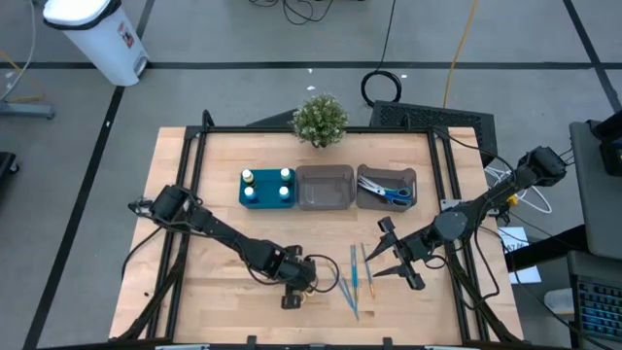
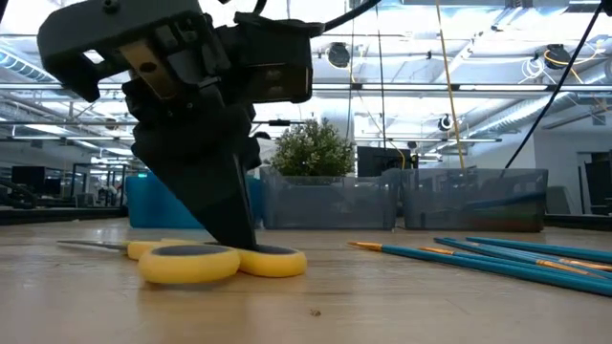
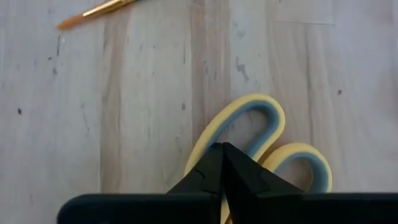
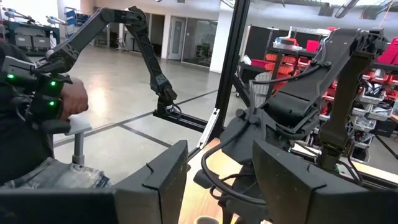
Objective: Pick & Place Paint Supplies
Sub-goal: Put the yellow scissor into the right black bin
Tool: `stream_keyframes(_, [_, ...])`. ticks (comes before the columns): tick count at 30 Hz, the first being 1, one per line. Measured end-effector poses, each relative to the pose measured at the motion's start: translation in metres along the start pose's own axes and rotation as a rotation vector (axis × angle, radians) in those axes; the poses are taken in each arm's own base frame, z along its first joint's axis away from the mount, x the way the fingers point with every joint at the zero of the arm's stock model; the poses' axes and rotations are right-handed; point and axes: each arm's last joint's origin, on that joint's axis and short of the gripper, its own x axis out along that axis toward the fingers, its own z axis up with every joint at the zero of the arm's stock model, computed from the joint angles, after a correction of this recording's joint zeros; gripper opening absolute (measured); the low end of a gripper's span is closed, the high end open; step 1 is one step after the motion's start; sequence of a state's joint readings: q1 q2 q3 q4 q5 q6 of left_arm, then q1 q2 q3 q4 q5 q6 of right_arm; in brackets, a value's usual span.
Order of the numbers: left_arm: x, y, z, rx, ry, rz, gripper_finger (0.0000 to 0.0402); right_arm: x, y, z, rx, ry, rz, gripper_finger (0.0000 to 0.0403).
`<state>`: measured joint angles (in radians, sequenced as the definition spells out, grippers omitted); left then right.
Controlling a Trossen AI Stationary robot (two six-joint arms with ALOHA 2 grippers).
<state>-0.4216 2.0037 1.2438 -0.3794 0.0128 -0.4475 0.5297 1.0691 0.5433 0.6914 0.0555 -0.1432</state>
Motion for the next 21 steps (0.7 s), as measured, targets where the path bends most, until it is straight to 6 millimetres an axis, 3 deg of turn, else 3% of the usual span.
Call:
stream_keyframes(4, [0.000,0.004,0.002,-0.064,-0.003,0.012,0.0005,0.000,0.000,0.000,0.000,0.000,0.000,0.0171])
stream_keyframes(10, [0.000,0.015,0.007,-0.194,-0.020,0.039,0.0021,0.000,0.000,0.000,0.000,0.001,0.000,0.0171])
stream_keyframes(21, [-0.001,0.036,0.015,-0.382,-0.053,0.084,0.0014,0.000,0.000,0.000,0.000,0.001,0.000,0.0171])
